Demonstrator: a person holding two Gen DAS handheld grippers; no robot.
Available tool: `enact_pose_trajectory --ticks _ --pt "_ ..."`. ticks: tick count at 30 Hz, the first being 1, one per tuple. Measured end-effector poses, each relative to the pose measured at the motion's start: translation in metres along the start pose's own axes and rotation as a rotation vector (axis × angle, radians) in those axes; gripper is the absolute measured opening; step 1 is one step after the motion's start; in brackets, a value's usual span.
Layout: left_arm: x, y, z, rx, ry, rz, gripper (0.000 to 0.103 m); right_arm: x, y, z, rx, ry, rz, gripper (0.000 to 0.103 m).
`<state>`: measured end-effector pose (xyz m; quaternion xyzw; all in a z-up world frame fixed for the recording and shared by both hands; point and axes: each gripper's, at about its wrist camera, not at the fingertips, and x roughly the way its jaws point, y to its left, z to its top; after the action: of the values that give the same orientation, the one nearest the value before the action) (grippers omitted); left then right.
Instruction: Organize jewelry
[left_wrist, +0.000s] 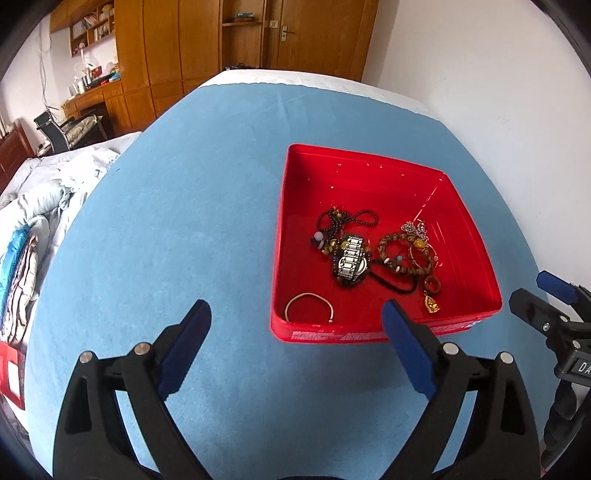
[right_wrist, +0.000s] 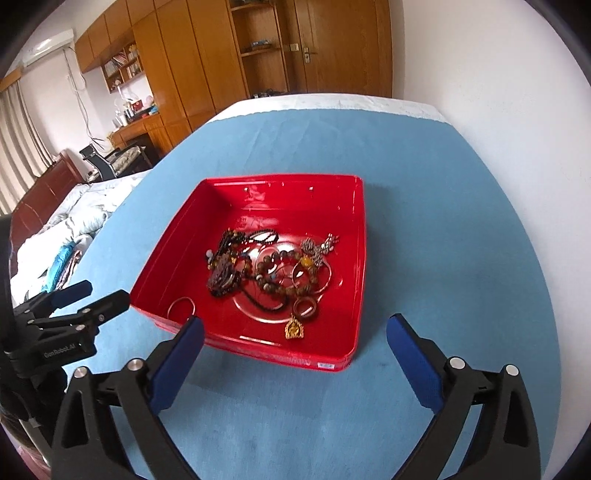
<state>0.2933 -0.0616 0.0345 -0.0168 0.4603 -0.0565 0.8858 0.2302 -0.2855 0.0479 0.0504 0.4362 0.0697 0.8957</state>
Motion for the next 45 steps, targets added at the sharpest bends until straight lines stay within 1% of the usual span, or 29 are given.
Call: enact_pose_trajectory --ticks 6,12,27,39,45 --pt "0.001 0.002 -0.001 0.0 -0.002 0.002 0.093 0.003 0.003 -0.004 0.003 0.012 0.008 0.099" --pt "0.007 0.0 0.0 -0.004 0.005 -0.014 0.093 0.004 0.004 -0.006 0.005 0.02 0.016 0.099" --pt "0.019 -0.001 0.003 -0.006 0.01 -0.009 0.093 0.016 0.001 -0.009 0.019 0.057 0.024 0.099" --pt "0.022 -0.005 0.003 0.011 0.006 0.0 0.093 0.023 0.0 -0.009 0.019 0.071 0.009 0.099" --pt "0.027 -0.007 0.002 0.021 0.024 0.002 0.093 0.032 0.003 -0.011 0.01 0.094 0.002 0.099"
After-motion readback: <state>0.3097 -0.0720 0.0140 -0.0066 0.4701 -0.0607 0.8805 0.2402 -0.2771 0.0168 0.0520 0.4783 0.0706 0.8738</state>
